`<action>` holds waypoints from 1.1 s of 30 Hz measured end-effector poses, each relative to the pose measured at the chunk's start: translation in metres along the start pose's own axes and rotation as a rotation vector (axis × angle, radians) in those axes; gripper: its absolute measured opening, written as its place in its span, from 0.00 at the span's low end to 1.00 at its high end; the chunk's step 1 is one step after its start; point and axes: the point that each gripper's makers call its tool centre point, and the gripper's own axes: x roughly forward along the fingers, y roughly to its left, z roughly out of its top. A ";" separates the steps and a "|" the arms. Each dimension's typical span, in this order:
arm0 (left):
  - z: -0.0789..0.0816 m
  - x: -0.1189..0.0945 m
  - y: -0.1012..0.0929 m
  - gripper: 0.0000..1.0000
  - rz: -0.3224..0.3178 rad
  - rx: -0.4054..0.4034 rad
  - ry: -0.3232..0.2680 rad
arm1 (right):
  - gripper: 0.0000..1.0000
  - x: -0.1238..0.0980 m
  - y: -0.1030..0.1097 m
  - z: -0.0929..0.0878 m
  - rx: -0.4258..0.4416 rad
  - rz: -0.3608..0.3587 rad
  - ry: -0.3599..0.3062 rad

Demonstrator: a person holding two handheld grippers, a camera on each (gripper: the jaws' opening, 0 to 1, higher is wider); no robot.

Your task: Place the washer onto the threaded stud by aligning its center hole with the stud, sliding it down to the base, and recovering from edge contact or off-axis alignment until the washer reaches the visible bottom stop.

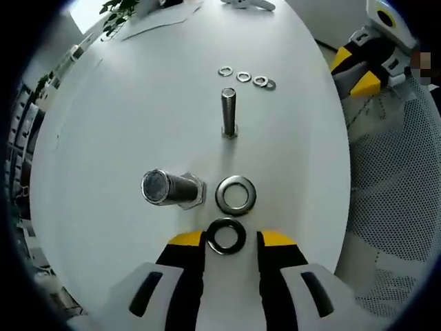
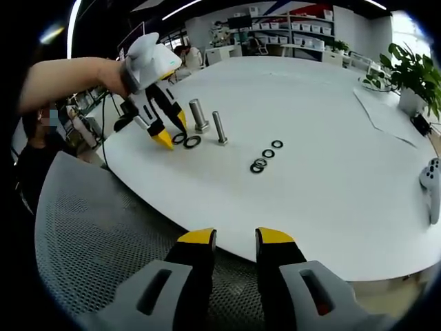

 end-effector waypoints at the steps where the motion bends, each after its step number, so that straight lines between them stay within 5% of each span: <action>1: 0.000 0.000 -0.001 0.29 0.002 -0.013 0.000 | 0.26 0.000 0.000 0.000 0.000 0.000 0.000; 8: -0.003 0.000 0.003 0.21 0.009 -0.015 0.016 | 0.26 0.000 0.000 0.000 -0.002 0.003 0.003; 18: -0.002 -0.002 0.001 0.19 0.091 -0.021 -0.068 | 0.26 0.000 0.001 0.000 -0.005 0.006 -0.001; 24: -0.004 -0.005 0.004 0.19 0.163 -0.108 -0.152 | 0.26 0.000 0.000 0.000 -0.002 0.005 -0.004; 33: -0.004 -0.015 0.004 0.18 0.158 -0.189 -0.186 | 0.26 0.000 0.000 0.000 -0.003 0.005 -0.001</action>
